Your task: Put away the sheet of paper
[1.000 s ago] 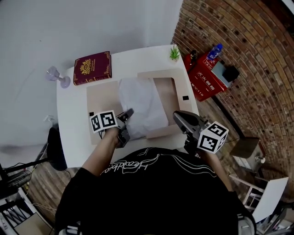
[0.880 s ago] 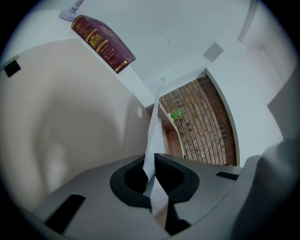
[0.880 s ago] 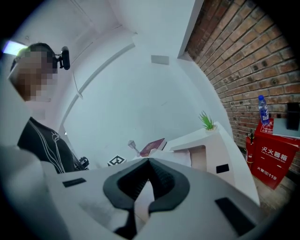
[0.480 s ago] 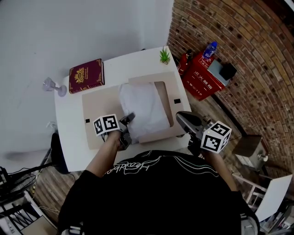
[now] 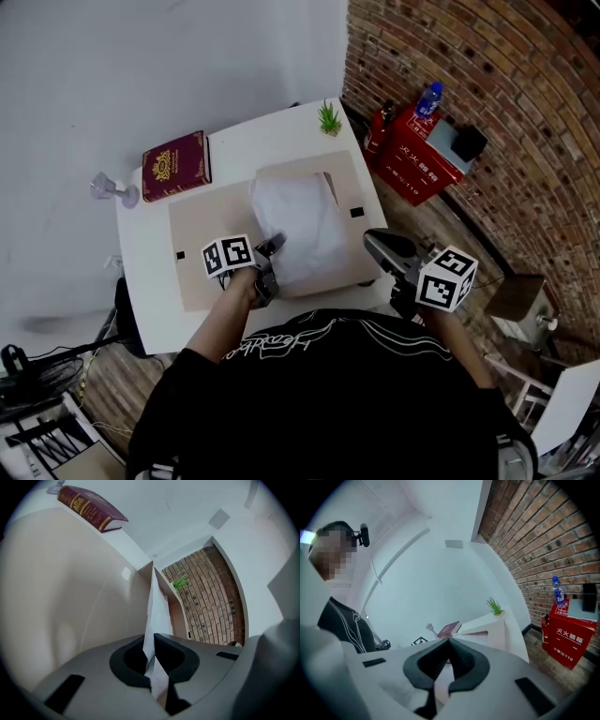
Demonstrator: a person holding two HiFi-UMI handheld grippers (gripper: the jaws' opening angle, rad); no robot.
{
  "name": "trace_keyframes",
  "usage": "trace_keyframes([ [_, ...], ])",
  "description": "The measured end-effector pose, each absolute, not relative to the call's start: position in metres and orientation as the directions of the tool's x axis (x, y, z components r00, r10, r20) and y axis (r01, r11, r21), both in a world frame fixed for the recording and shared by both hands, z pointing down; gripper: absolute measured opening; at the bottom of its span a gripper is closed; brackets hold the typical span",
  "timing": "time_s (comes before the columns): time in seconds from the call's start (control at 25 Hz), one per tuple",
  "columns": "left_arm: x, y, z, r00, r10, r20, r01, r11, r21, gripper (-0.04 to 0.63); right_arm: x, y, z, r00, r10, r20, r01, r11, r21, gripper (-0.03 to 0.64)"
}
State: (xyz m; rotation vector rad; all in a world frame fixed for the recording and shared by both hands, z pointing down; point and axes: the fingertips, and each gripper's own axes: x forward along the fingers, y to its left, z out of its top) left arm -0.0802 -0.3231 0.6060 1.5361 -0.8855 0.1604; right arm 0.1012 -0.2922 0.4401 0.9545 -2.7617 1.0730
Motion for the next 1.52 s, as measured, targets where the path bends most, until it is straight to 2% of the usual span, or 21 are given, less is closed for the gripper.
trace_keyframes([
  [0.44, -0.054, -0.327, 0.607, 0.645, -0.4, 0.652, -0.712, -0.002, 0.703, 0.052, 0.121, -0.293, 0.434, -0.834, -0.518, 0.193, -0.521, 0.622, -0.584, 0.002],
  [0.6, -0.046, -0.328, 0.605, 0.608, -0.413, 0.679, -0.759, -0.049, 0.65, 0.186, 0.13, -0.289, 0.435, -0.841, -0.511, 0.176, -0.509, 0.638, -0.578, 0.002],
  [0.76, -0.049, -0.327, 0.602, 0.54, -0.437, 0.72, -0.825, -0.105, 0.555, 0.28, 0.129, -0.289, 0.442, -0.848, -0.501, 0.171, -0.496, 0.64, -0.586, 0.002],
  [0.96, -0.064, -0.331, 0.594, 0.467, -0.49, 0.737, -0.876, -0.138, 0.463, 0.327, 0.123, -0.292, 0.443, -0.855, -0.488, 0.173, -0.493, 0.665, -0.56, 0.002],
  [1.12, -0.08, -0.335, 0.58, 0.449, -0.539, 0.713, -0.885, -0.157, 0.438, 0.327, 0.116, -0.292, 0.436, -0.856, -0.485, 0.178, -0.501, 0.694, -0.518, 0.002],
  [1.28, -0.084, -0.329, 0.555, 0.492, -0.559, 0.668, -0.867, -0.244, 0.434, 0.315, 0.103, -0.287, 0.429, -0.86, -0.481, 0.173, -0.498, 0.711, -0.496, 0.002],
  [1.36, -0.085, -0.325, 0.536, 0.516, -0.586, 0.625, -0.854, -0.3, 0.424, 0.212, 0.095, -0.282, 0.425, -0.859, -0.482, 0.173, -0.499, 0.713, -0.492, 0.002],
  [1.52, -0.089, -0.302, 0.491, 0.578, -0.617, 0.534, -0.814, -0.391, 0.429, 0.065, 0.078, -0.269, 0.413, -0.854, -0.489, 0.178, -0.51, 0.718, -0.475, 0.002],
])
